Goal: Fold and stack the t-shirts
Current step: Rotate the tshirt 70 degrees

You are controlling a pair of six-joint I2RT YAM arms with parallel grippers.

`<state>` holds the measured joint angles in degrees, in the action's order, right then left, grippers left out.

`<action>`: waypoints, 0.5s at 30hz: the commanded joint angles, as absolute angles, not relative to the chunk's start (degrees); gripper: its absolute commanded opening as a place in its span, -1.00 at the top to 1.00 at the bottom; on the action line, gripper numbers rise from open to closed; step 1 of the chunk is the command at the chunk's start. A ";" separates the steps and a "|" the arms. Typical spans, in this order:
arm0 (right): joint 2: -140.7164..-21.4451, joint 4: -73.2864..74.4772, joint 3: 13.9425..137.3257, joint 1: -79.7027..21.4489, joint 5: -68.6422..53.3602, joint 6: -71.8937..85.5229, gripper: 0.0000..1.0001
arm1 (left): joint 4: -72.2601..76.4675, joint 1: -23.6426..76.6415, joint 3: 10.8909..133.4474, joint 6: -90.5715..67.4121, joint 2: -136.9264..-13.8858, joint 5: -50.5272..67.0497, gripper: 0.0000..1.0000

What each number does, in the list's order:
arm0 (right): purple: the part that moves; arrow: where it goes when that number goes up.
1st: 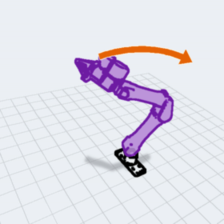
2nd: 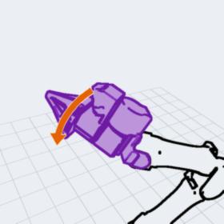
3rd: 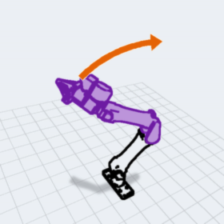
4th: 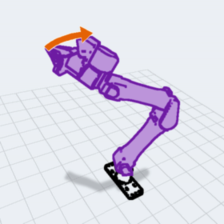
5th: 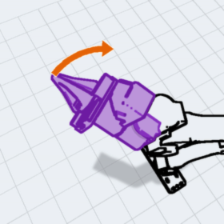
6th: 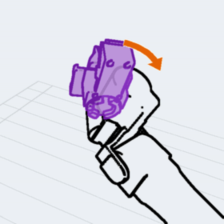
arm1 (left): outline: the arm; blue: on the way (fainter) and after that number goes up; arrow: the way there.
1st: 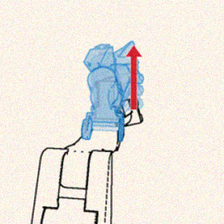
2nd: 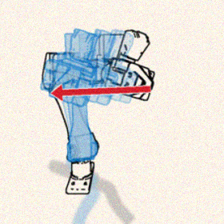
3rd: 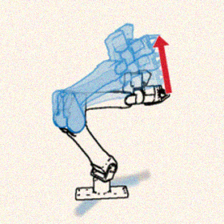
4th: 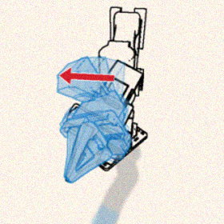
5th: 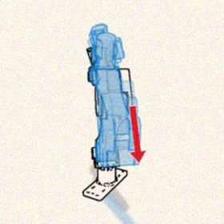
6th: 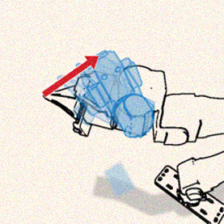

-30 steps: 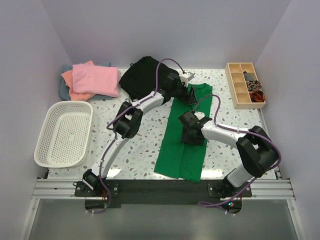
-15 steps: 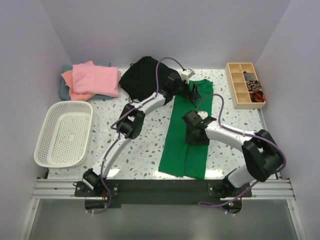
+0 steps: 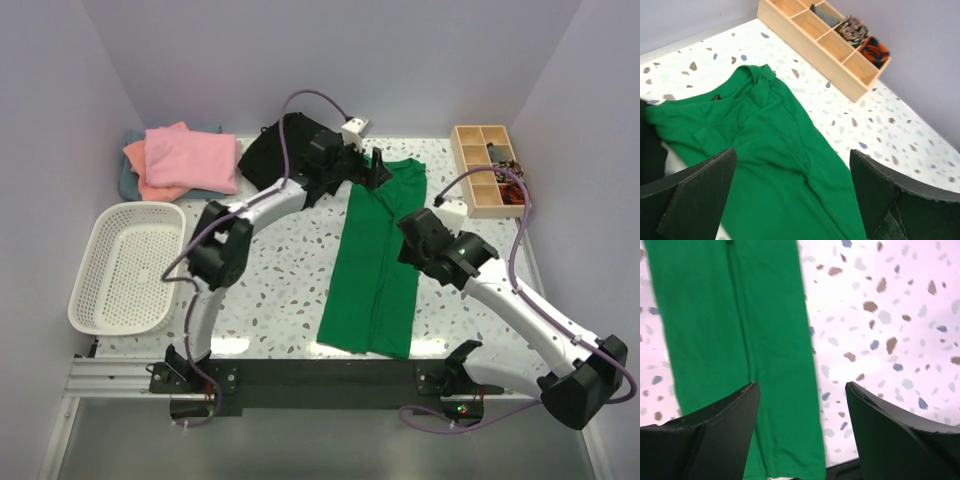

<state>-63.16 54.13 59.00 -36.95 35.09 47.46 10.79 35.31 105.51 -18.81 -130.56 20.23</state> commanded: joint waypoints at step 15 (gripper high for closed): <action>-51.51 53.00 34.55 -41.21 13.12 58.18 -0.35 | 0.10 46.12 42.81 -31.99 -81.13 7.65 -0.81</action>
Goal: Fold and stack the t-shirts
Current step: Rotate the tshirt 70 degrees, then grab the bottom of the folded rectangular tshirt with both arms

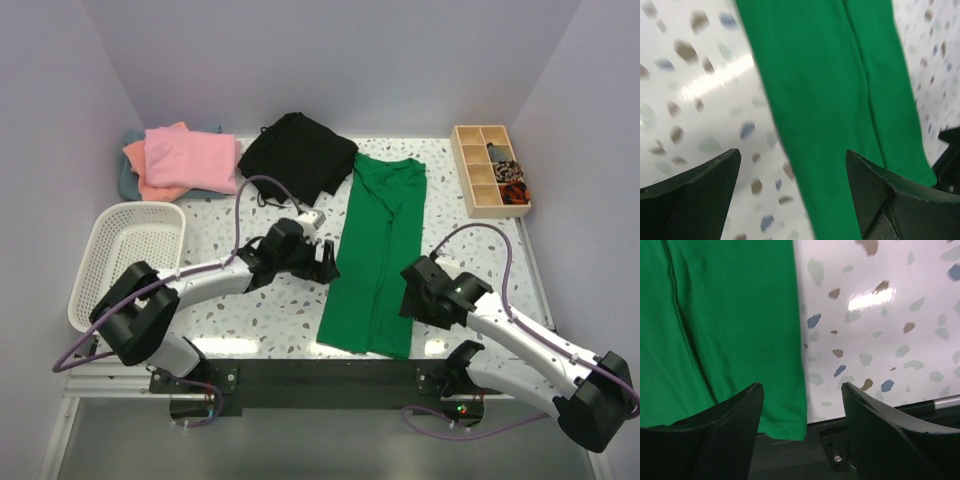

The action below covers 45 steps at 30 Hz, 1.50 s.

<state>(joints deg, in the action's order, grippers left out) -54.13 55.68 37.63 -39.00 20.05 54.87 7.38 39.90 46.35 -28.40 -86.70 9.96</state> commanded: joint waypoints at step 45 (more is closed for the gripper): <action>-38.32 43.15 15.21 -47.29 3.34 71.19 0.02 | 22.06 56.25 14.06 -49.75 -78.13 20.48 0.06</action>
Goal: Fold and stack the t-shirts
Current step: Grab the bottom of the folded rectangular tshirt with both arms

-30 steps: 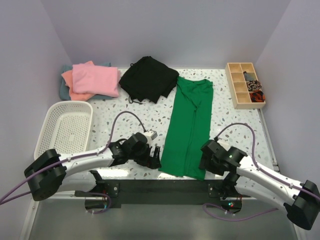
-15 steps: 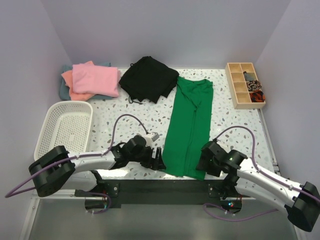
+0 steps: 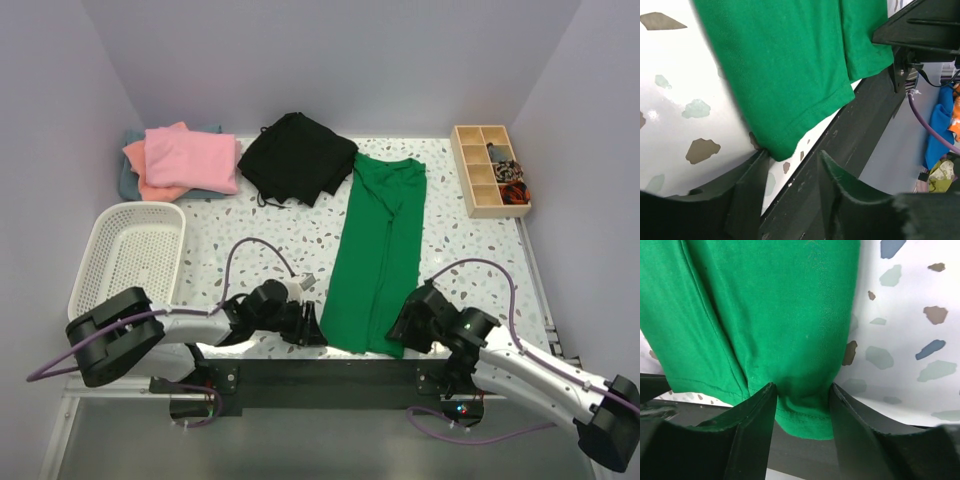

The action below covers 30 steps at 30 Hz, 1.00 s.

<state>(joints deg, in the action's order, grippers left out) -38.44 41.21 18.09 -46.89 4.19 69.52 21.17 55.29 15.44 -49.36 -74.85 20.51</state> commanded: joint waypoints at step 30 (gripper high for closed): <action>-45.78 51.32 35.49 -47.20 21.95 61.97 1.00 | 4.49 55.99 40.58 -39.47 -82.08 14.33 1.00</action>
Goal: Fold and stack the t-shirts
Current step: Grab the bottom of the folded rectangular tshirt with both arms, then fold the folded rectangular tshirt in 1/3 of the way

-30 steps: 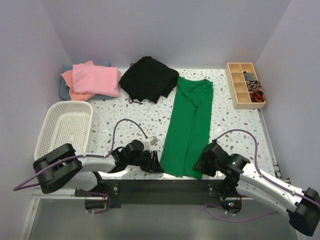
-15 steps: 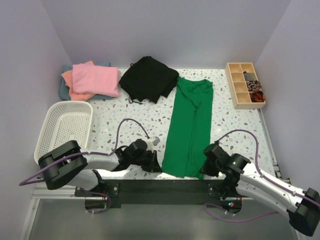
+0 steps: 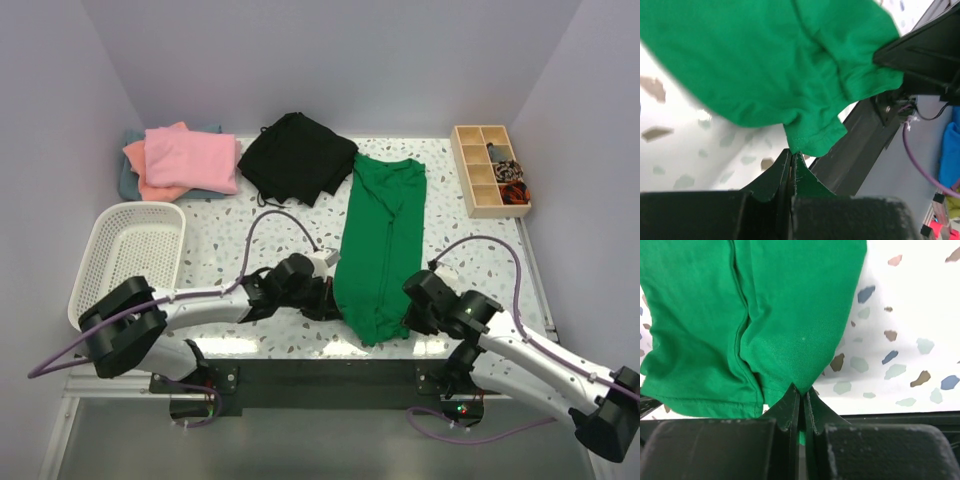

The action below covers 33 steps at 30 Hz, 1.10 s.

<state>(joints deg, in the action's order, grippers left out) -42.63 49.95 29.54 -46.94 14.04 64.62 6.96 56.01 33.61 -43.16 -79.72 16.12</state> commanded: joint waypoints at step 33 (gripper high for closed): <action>-92.20 34.36 70.13 -24.70 37.80 26.37 -0.48 | 5.72 31.56 78.92 -26.55 -113.12 23.12 0.25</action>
